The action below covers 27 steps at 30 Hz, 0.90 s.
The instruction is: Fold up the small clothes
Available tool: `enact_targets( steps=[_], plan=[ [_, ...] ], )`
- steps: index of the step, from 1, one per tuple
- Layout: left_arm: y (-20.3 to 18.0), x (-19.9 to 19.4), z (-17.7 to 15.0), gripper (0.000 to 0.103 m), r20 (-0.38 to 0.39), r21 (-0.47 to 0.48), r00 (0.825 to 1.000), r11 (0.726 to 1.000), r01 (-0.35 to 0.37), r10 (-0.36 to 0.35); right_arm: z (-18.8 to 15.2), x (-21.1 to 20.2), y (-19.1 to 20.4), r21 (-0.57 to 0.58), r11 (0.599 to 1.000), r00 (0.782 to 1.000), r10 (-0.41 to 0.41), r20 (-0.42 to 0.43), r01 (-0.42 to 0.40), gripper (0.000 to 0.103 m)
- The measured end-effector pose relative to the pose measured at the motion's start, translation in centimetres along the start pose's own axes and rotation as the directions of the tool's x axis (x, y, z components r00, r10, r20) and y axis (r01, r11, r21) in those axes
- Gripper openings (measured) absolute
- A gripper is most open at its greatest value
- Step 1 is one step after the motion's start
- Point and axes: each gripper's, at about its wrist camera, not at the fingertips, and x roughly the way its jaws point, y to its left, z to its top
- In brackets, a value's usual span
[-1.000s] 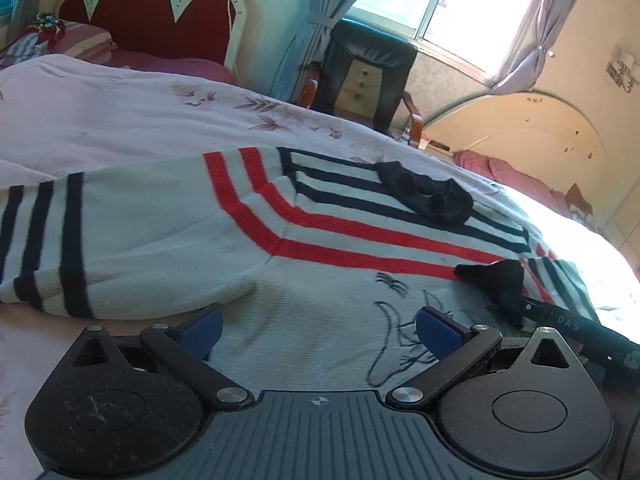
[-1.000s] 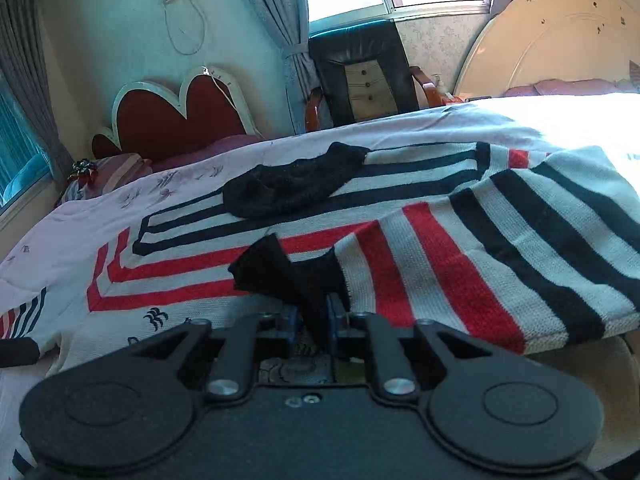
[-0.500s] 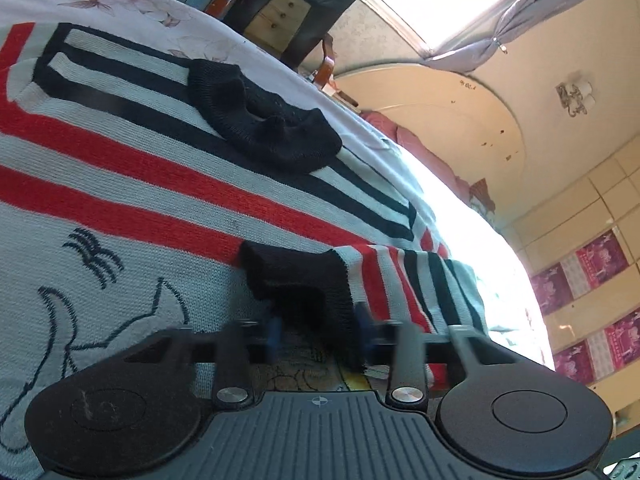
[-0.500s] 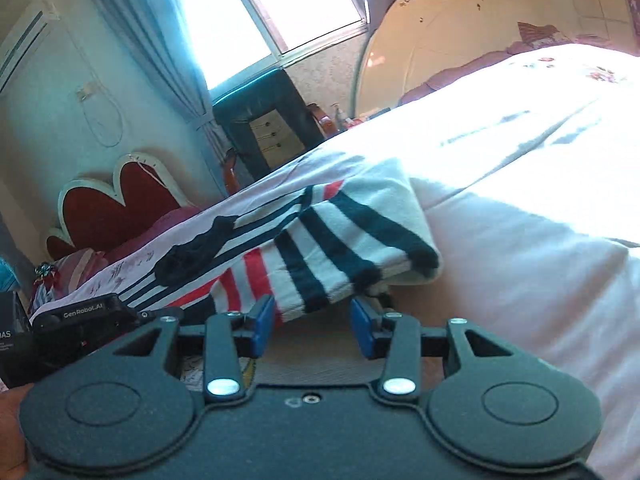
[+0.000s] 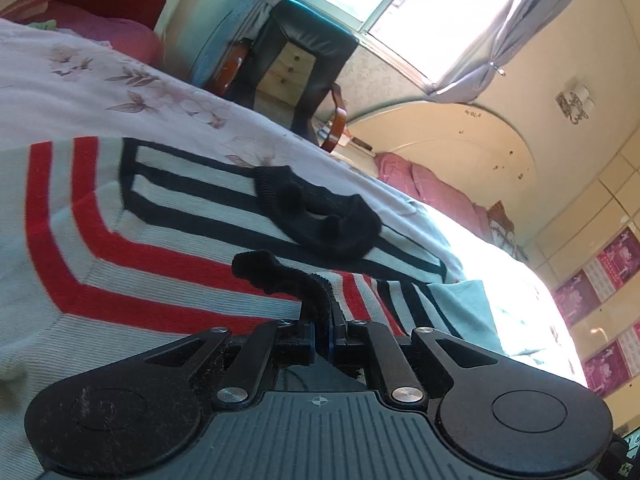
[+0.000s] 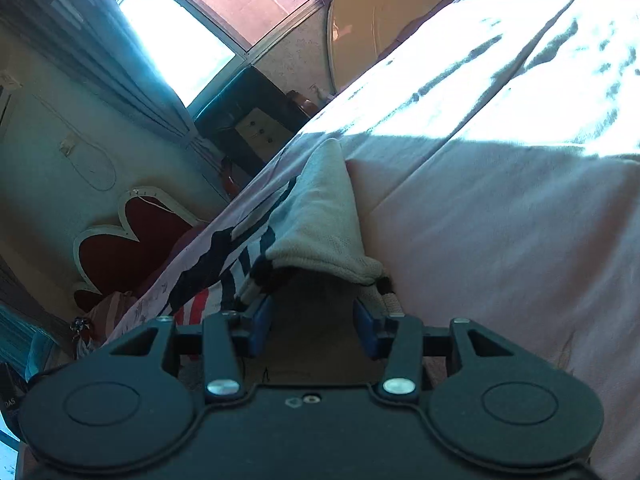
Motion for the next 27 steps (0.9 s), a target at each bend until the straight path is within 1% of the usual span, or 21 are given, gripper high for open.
enact_targets(
  steps=[3,5,9,10,12,13,14,15,18,20,22,25,27],
  plan=[
    [2.2,0.1,-0.3,0.005,-0.011,-0.015,1.0,1.0,-0.02,0.02,0.2,1.4,-0.4,0.074,0.996,0.998,0.045,-0.037,-0.042,0.047],
    [3.0,0.3,-0.8,0.005,-0.021,-0.027,0.999,0.999,-0.025,0.024,0.3,2.4,-1.3,0.152,0.986,0.995,0.077,-0.057,-0.067,0.047],
    [3.2,0.2,-1.8,0.005,-0.016,-0.03,1.0,0.999,-0.026,0.026,0.8,3.3,-3.1,0.283,0.956,0.995,0.092,-0.025,-0.082,0.046],
    [3.2,0.1,-2.0,0.005,-0.013,-0.034,1.0,0.999,-0.027,0.026,1.0,3.5,-3.5,0.313,0.946,0.995,0.096,-0.018,-0.086,0.042],
    [3.4,-0.1,-2.5,0.005,-0.01,-0.047,1.0,0.999,-0.025,0.025,1.3,3.8,-4.3,0.34,0.936,0.995,0.096,-0.014,-0.085,0.029],
    [3.5,-0.2,-2.7,0.005,-0.009,-0.05,1.0,0.998,-0.026,0.025,1.4,3.9,-4.2,0.318,0.946,0.997,0.071,-0.026,-0.059,0.015],
    [3.5,-0.3,-2.8,0.005,-0.009,-0.052,1.0,0.998,-0.025,0.025,1.6,4.0,-3.9,0.282,0.959,0.998,0.044,-0.039,-0.031,0.01],
    [3.4,-0.4,-2.9,0.005,-0.006,-0.052,1.0,0.998,-0.025,0.024,1.6,3.9,-3.6,0.251,0.968,0.999,0.031,-0.041,-0.02,0.009],
    [3.3,-0.9,-3.0,0.005,0.01,-0.04,1.0,0.999,-0.026,0.026,1.9,3.5,-2.7,0.183,0.983,0.999,0.028,-0.038,-0.021,0.008],
    [2.9,-1.4,-3.1,0.005,0.025,-0.02,0.999,0.999,-0.026,0.027,2.0,2.8,-2.1,0.137,0.99,0.999,0.04,-0.03,-0.036,0.008],
    [2.7,-2.0,-3.2,0.005,0.03,-0.026,0.999,0.999,-0.022,0.023,2.1,2.5,-1.5,0.096,0.995,0.999,0.039,-0.026,-0.036,0.008],
    [2.4,-2.8,-4.1,0.005,0.035,-0.019,0.999,0.999,-0.039,0.039,2.1,2.4,-1.2,0.071,0.997,0.999,0.04,-0.028,-0.038,0.008],
    [2.8,-2.3,-5.0,0.005,0.008,-0.032,0.998,0.997,-0.063,0.063,2.0,2.6,-1.7,0.07,0.997,0.999,0.025,-0.038,-0.022,0.008]
  ],
)
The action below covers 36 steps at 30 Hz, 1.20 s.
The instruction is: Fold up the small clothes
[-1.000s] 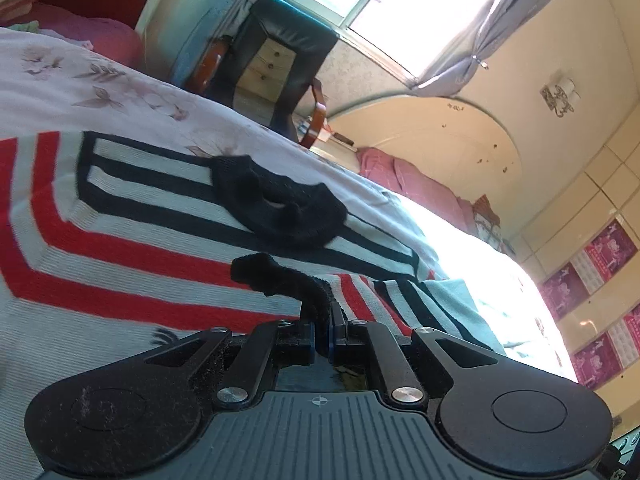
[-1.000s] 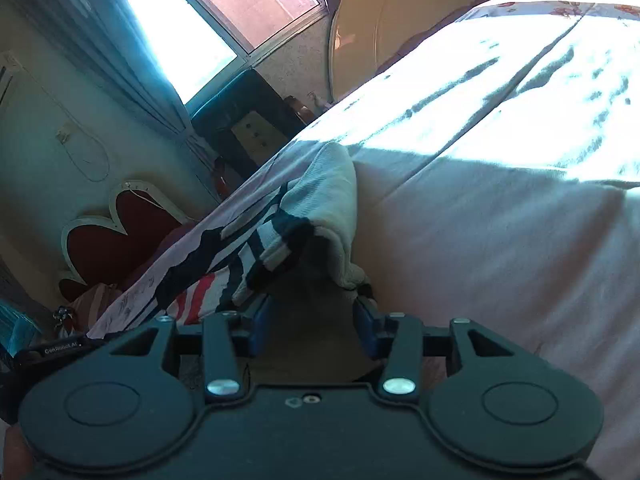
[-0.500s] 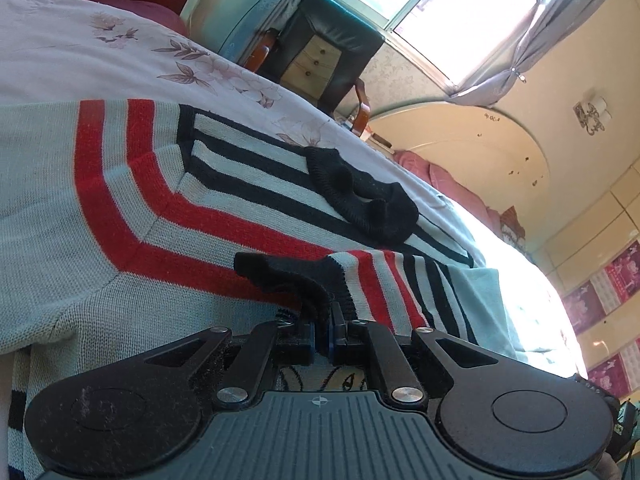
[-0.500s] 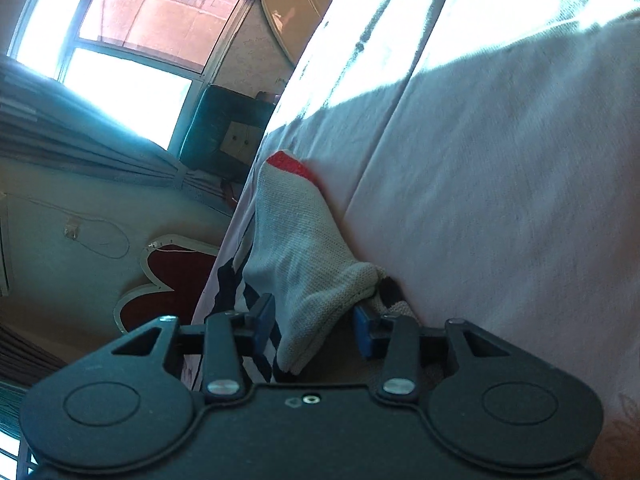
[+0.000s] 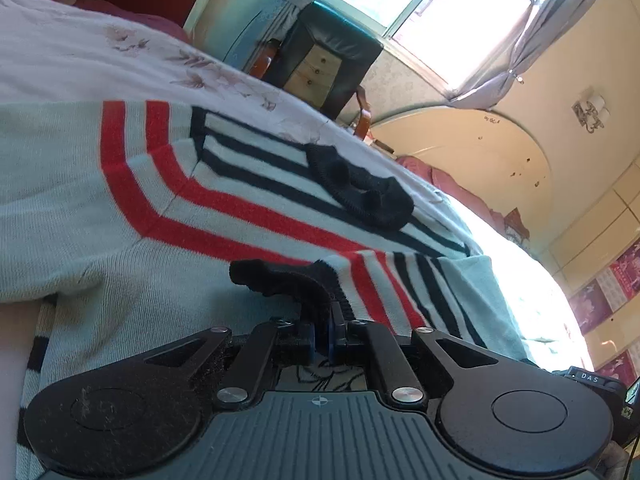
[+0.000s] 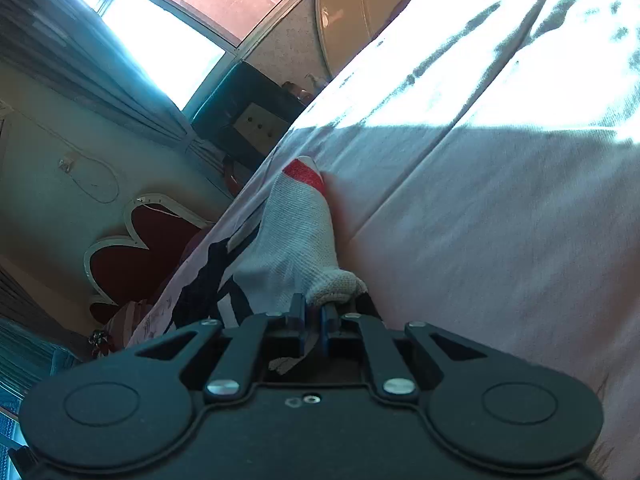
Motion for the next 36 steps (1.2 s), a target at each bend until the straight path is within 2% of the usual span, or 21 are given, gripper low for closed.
enact_targets(
  steps=[2,6,7,8,9,11,12,13,16,19,20,22,24,26,29,33,34,35,36],
  plan=[
    [0.5,0.5,-0.8,0.005,-0.007,-0.011,1.0,1.0,-0.009,0.009,-0.1,0.7,-1.1,0.02,0.999,0.999,-0.035,-0.032,0.035,0.008],
    [0.6,0.5,-1.2,0.006,0.019,-0.025,1.0,1.0,-0.014,0.014,-0.6,0.9,-1.7,0.01,0.999,0.998,-0.032,-0.046,0.033,0.007],
    [0.6,0.3,-1.3,0.007,0.019,-0.022,1.0,1.0,-0.022,0.022,-0.6,0.8,-1.6,0.003,0.999,0.998,-0.035,-0.054,0.035,0.007],
    [0.6,0.0,-1.3,0.008,0.021,-0.021,0.999,0.999,-0.042,0.043,-0.5,0.7,-1.5,0.0,0.999,0.997,-0.032,-0.07,0.032,0.012],
    [0.6,-0.7,-1.3,0.017,0.029,-0.018,0.997,0.997,-0.073,0.073,-0.3,0.5,-1.3,-0.007,1.0,0.996,-0.028,-0.089,0.027,0.016],
    [0.4,-2.8,-1.2,0.053,0.099,0.009,0.983,0.987,-0.158,0.156,-0.3,-1.1,-0.5,-0.086,0.996,0.996,-0.039,-0.085,0.032,0.025],
    [0.0,-3.6,-1.1,0.056,0.141,0.036,0.973,0.981,-0.19,0.183,-0.2,-2.1,0.0,-0.143,0.989,0.997,-0.05,-0.059,0.041,0.025],
    [-0.5,-4.0,-0.8,0.056,0.164,0.067,0.97,0.979,-0.192,0.179,-0.1,-2.8,0.6,-0.201,0.979,0.998,-0.055,-0.038,0.046,0.022],
    [-2.7,-2.9,0.5,0.056,0.175,0.137,0.978,0.981,-0.137,0.112,1.2,-2.8,1.8,-0.304,0.951,0.998,-0.064,-0.003,0.06,0.022],
    [-6.2,0.1,1.3,0.056,0.17,0.256,0.985,0.964,-0.075,0.031,3.5,-0.6,2.1,-0.3,0.953,0.999,-0.045,0.008,0.045,0.021],
    [-7.2,1.3,1.5,0.056,0.154,0.291,0.988,0.955,-0.064,0.019,4.3,0.3,2.1,-0.3,0.953,0.999,-0.036,0.011,0.038,0.021],
    [-8.0,3.6,1.8,0.056,0.111,0.3,0.994,0.952,-0.055,0.022,6.2,2.4,2.2,-0.31,0.95,0.999,-0.031,0.011,0.033,0.021],
    [-8.2,4.9,1.9,0.056,0.096,0.275,0.994,0.958,-0.077,0.053,8.3,4.7,1.5,-0.274,0.962,1.0,-0.005,-0.019,-0.001,0.024],
    [-8.1,5.1,1.4,0.056,0.132,0.251,0.983,0.955,-0.159,0.129,10.0,6.7,0.7,-0.236,0.972,0.999,0.008,-0.053,-0.021,0.027],
    [-6.9,5.5,1.2,0.056,0.129,0.178,0.972,0.96,-0.217,0.196,11.5,8.8,-0.2,-0.207,0.977,0.995,0.031,-0.097,-0.051,0.028],
    [-7.0,6.2,0.2,0.055,0.182,0.177,0.946,0.937,-0.301,0.269,11.8,11.1,-0.9,-0.191,0.974,0.98,0.09,-0.175,-0.123,0.027],
    [-7.1,6.5,0.1,0.055,0.19,0.176,0.94,0.932,-0.317,0.283,11.6,11.5,-0.6,-0.207,0.969,0.976,0.099,-0.193,-0.139,0.026],
    [-7.4,6.5,-0.1,0.055,0.198,0.176,0.935,0.927,-0.33,0.295,11.4,11.7,-0.3,-0.233,0.962,0.974,0.097,-0.206,-0.145,0.012],
    [-7.6,6.6,0.0,0.055,0.21,0.17,0.925,0.92,-0.353,0.317,11.1,11.7,0.2,-0.28,0.948,0.974,0.091,-0.208,-0.149,0.01]
  ],
)
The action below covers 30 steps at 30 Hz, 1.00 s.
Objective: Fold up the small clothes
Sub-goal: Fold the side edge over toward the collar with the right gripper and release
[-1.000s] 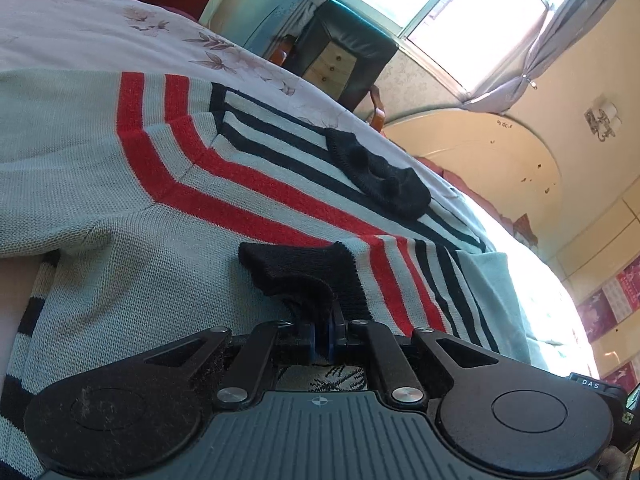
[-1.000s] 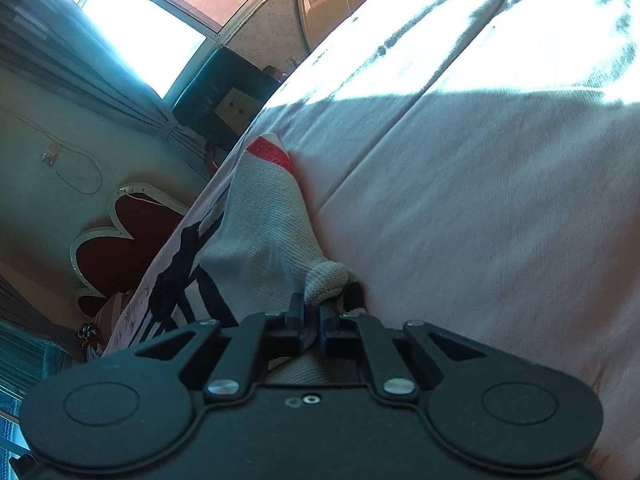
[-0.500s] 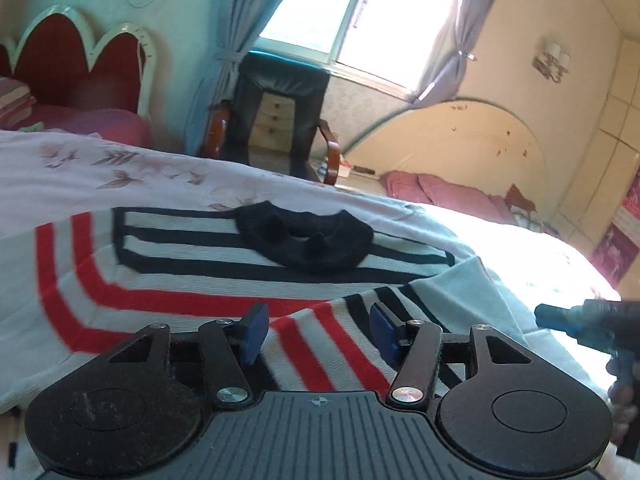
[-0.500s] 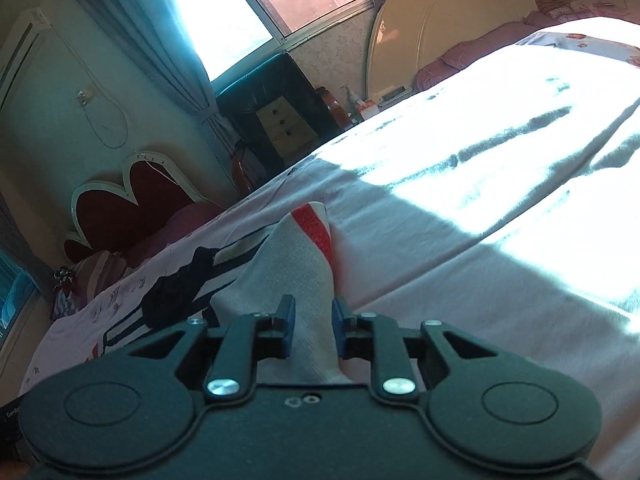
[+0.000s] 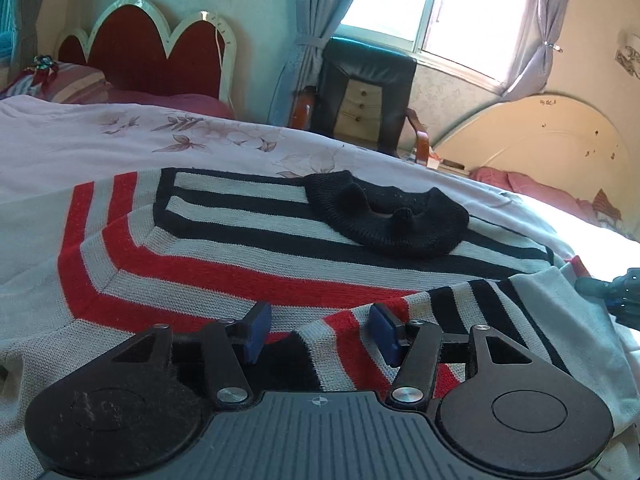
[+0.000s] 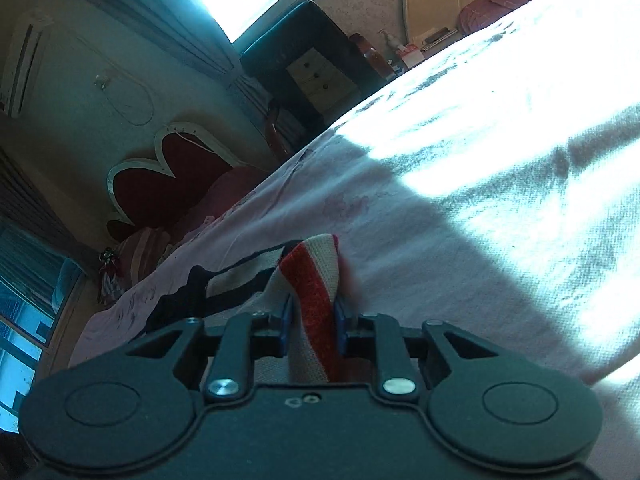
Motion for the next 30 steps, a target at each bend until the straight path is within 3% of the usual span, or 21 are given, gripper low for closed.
enact_targets(
  steps=[3,5,9,11,14,16,19,21,24,30],
  plan=[
    [-0.2,0.0,-0.2,0.054,0.001,0.03,0.999,0.998,-0.05,0.05,-0.2,-1.3,1.2,-0.088,0.993,0.995,-0.072,0.067,0.078,0.009],
    [-0.8,0.3,-0.2,0.054,0.006,0.082,0.997,0.994,-0.071,0.071,-0.6,-1.0,1.2,-0.124,0.983,0.99,-0.127,0.055,0.133,0.009],
    [-0.4,0.1,0.1,0.054,0.0,0.065,0.998,0.996,-0.056,0.056,-0.2,-0.8,0.5,-0.086,0.989,0.992,-0.12,0.028,0.122,0.011],
    [-0.3,-0.6,0.6,0.054,-0.01,0.033,0.998,0.998,-0.059,0.059,-0.3,-2.0,1.2,-0.113,0.981,0.987,-0.15,0.054,0.155,0.02],
    [-1.2,-2.7,0.8,0.054,0.036,-0.004,0.999,1.0,-0.024,0.024,-1.0,-4.4,2.8,-0.209,0.965,0.985,-0.145,0.093,0.162,0.015],
    [-3.0,-3.5,0.4,0.054,0.041,0.015,0.999,0.999,0.028,-0.029,-2.1,-5.5,4.1,-0.288,0.948,0.99,-0.121,0.077,0.138,0.01],
    [-6.0,-3.1,-1.0,0.054,0.003,0.086,0.997,0.994,0.074,-0.074,-3.9,-5.0,5.2,-0.378,0.915,0.989,-0.147,0.015,0.142,0.006],
    [-6.9,-2.2,-2.1,0.054,-0.045,0.114,0.998,0.992,0.059,-0.055,-5.2,-4.6,5.4,-0.426,0.888,0.981,-0.195,-0.006,0.174,0.005],
    [-7.6,-2.8,-2.7,0.059,-0.036,0.187,0.998,0.981,0.05,-0.044,-6.4,-5.3,5.5,-0.444,0.874,0.977,-0.212,0.013,0.196,0.005],
    [-6.1,-4.7,-3.2,0.059,-0.049,0.179,0.998,0.982,0.057,-0.049,-9.2,-8.3,6.0,-0.472,0.855,0.973,-0.228,0.027,0.214,0.009]
  ],
)
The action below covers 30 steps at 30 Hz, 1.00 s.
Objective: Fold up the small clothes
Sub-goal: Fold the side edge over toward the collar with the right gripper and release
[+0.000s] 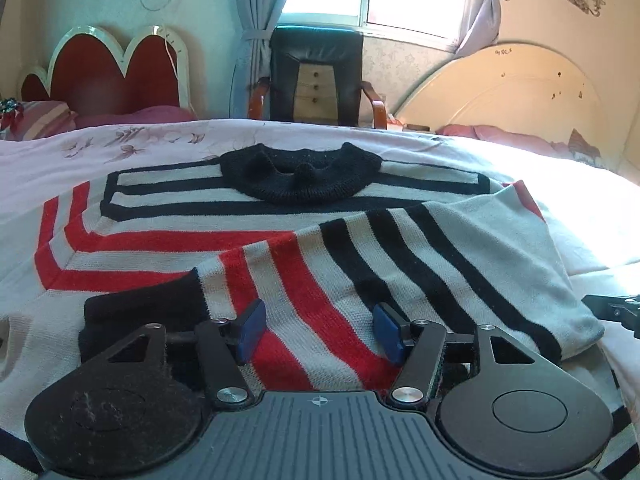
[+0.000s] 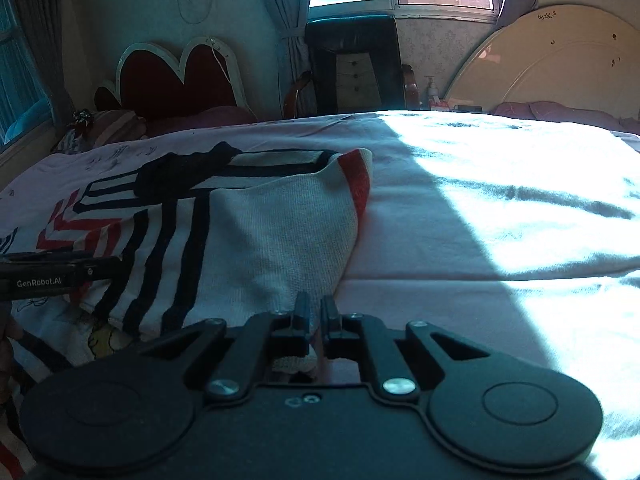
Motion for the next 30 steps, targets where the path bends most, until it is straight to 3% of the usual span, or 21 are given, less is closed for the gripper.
enact_targets(
  steps=[4,7,9,12,15,19,23,27,28,29,30],
  plan=[
    [-0.1,0.0,0.4,0.063,-0.006,0.012,1.0,1.0,-0.004,0.004,-1.3,-0.5,-0.2,0.01,1.0,1.0,-0.007,-0.006,0.007,0.009],
    [0.5,-2.6,1.0,0.064,0.086,-0.025,0.996,1.0,-0.003,0.005,-0.2,-1.4,0.5,0.02,0.999,0.999,-0.038,0.024,0.038,0.015],
    [1.5,-3.1,0.6,0.064,0.059,-0.049,0.998,0.999,-0.011,0.014,-0.2,-2.3,1.2,0.005,1.0,0.999,-0.018,0.047,0.018,0.019],
    [4.2,-2.6,-0.9,0.063,0.002,-0.146,1.0,0.989,0.017,-0.017,-1.2,-1.3,2.3,-0.008,1.0,1.0,-0.015,-0.002,0.015,0.02],
    [5.4,-2.1,-1.5,0.063,0.011,-0.131,0.999,0.99,0.053,-0.052,-1.6,-0.9,3.5,-0.041,0.998,0.998,-0.054,0.01,0.054,0.025],
    [7.5,-3.3,-1.0,0.064,0.026,-0.174,0.998,0.983,0.052,-0.049,-0.6,-1.3,4.3,0.023,0.997,0.997,-0.075,0.015,0.075,0.025],
    [12.6,-4.6,-1.9,0.063,0.017,-0.265,1.0,0.964,0.015,-0.011,-0.5,-2.5,5.6,0.074,0.995,0.997,-0.066,0.042,0.063,0.025],
    [15.4,-2.3,-1.7,0.063,0.005,-0.385,0.991,0.914,0.127,-0.135,-0.6,-2.4,7.8,0.098,0.994,0.997,-0.061,0.036,0.057,0.025],
    [15.4,-1.6,-1.3,0.058,0.006,-0.385,0.989,0.912,0.141,-0.151,-0.5,-2.4,8.6,0.102,0.993,0.997,-0.061,0.036,0.057,0.025],
    [15.2,-1.0,-1.0,0.03,0.009,-0.374,0.985,0.913,0.162,-0.171,-0.5,-2.3,9.3,0.107,0.993,0.997,-0.06,0.037,0.056,0.025],
    [15.0,-0.1,-0.7,0.017,-0.004,-0.367,0.981,0.913,0.181,-0.196,-0.3,-2.3,10.0,0.111,0.992,0.998,-0.059,0.039,0.054,0.025]
  ],
)
